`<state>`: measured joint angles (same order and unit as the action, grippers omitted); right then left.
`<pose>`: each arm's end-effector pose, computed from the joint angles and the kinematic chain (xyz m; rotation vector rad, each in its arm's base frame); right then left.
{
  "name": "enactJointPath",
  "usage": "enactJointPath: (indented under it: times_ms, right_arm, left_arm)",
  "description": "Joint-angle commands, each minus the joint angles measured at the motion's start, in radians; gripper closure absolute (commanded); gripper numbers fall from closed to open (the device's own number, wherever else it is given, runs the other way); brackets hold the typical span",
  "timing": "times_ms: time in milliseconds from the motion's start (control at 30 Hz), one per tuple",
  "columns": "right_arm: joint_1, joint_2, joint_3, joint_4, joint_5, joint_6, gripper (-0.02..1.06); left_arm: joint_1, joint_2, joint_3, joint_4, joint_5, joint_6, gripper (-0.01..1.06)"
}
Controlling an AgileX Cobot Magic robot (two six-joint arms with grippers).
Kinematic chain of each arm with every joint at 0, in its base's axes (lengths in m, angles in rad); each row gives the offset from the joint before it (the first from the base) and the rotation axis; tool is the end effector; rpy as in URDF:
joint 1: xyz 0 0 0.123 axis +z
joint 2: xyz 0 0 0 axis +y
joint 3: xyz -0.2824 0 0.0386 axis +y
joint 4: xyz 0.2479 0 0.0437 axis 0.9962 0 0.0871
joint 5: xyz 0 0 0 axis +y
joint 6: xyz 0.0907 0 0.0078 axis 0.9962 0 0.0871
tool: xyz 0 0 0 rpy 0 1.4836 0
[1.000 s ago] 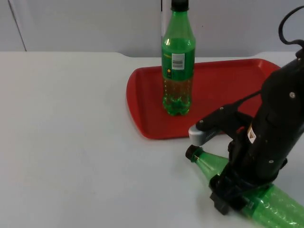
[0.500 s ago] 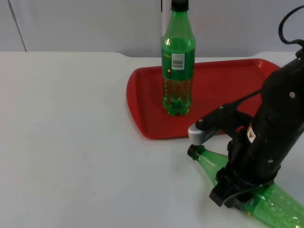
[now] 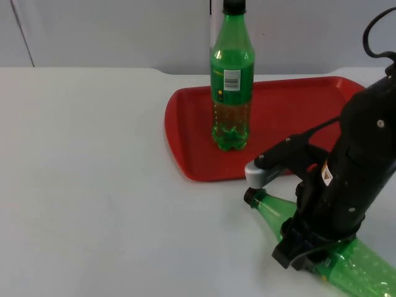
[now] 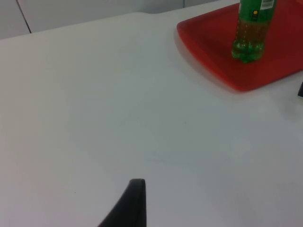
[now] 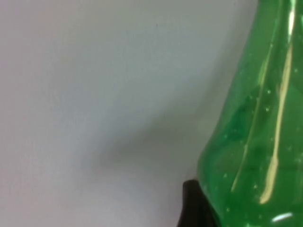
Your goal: Place the bottle upright on the tray.
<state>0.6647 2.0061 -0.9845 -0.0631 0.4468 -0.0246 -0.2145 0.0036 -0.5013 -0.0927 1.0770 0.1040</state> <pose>0.2675 0.2064 0.0848 -1.0722 2.7495 0.0425 -0.0068 -0.0061 0.2765 0.3323 2.0372 -0.1795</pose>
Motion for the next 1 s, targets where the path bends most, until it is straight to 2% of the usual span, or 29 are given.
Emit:
enactJointPath:
  times_ms: [0,233,533,700,733,800,967]
  right_arm:
    - [0.008,0.001,0.003,-0.005,-0.017,-0.001,1.04]
    - [0.008,-0.015,0.003,-0.005,-0.021,-0.001,1.05]
    - [0.008,-0.247,0.003,-0.01,-0.084,-0.012,1.05]
    - [0.006,-0.457,0.003,-0.031,-0.203,-0.019,1.05]
    - [0.006,-0.457,0.003,-0.031,-0.203,-0.019,1.05]
    - [0.006,-0.525,0.003,-0.069,-0.265,-0.019,1.05]
    - [-0.018,-0.639,0.003,-0.069,-0.402,-0.021,1.05]
  left_arm:
    - [-0.006,-0.004,0.005,-0.008,0.0,-0.008,0.0]
    - [-0.006,-0.004,0.005,-0.008,0.0,-0.008,0.0]
    - [-0.006,-0.004,0.005,-0.008,0.0,-0.008,0.0]
    - [-0.006,-0.004,0.005,-0.008,0.0,-0.008,0.0]
    - [-0.006,-0.004,0.005,-0.008,0.0,-0.008,0.0]
    - [-0.006,-0.004,0.005,-0.008,0.0,-0.008,0.0]
    - [-0.006,-0.004,0.005,-0.008,0.0,-0.008,0.0]
